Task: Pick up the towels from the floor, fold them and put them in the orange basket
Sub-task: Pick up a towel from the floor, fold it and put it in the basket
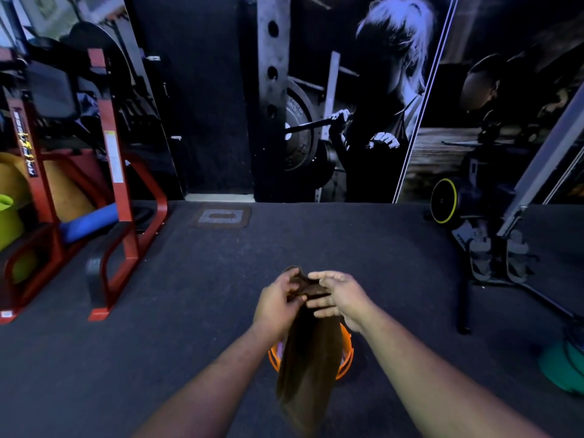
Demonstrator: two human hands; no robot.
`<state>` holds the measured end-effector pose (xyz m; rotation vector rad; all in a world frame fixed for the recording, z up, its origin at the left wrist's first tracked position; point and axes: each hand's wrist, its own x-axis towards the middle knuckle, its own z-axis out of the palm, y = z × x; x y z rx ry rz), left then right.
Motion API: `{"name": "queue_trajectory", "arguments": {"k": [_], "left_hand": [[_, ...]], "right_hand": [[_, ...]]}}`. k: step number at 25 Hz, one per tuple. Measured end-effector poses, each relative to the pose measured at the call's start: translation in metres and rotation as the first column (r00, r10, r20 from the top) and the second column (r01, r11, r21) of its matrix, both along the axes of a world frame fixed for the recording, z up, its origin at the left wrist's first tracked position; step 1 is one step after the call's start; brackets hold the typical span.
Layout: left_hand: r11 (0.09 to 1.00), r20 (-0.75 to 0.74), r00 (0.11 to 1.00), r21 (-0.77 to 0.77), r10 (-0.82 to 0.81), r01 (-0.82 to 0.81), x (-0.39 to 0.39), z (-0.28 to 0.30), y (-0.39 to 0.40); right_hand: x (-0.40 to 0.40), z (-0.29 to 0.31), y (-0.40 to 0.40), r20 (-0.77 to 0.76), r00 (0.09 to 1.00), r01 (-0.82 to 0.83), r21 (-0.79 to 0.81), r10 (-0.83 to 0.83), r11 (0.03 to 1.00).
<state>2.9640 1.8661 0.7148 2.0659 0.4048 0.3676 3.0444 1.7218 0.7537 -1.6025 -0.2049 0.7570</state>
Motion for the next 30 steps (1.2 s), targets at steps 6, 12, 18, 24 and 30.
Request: {"name": "queue_trajectory", "arguments": {"k": [6, 12, 18, 24, 30], "left_hand": [[0.981, -0.031, 0.992, 0.145, -0.124, 0.128, -0.004, 0.020, 0.019], [0.945, -0.012, 1.000, 0.325, 0.027, -0.021, -0.007, 0.036, 0.055], [0.858, 0.083, 0.946, 0.401, 0.313, -0.319, -0.011, 0.049, 0.059], [0.890, 0.079, 0.958, 0.355, 0.275, -0.285, 0.003, 0.063, 0.071], [0.897, 0.040, 0.999, 0.443, -0.015, -0.004, 0.002, 0.063, 0.081]], "right_hand": [[0.013, -0.017, -0.022, 0.402, 0.822, -0.221, -0.428, 0.404, 0.876], [0.030, -0.006, -0.044, 0.394, 0.427, 0.137, -0.918, 0.814, 0.373], [0.036, 0.012, -0.043, 0.673, 0.353, 0.288, -0.740, 0.650, 0.608], [0.044, 0.029, -0.053, 0.787, 0.228, 0.308, -0.616, 0.573, 0.725], [0.054, 0.046, -0.066, 0.686, 0.069, 0.437, -0.674, 0.724, 0.596]]}}
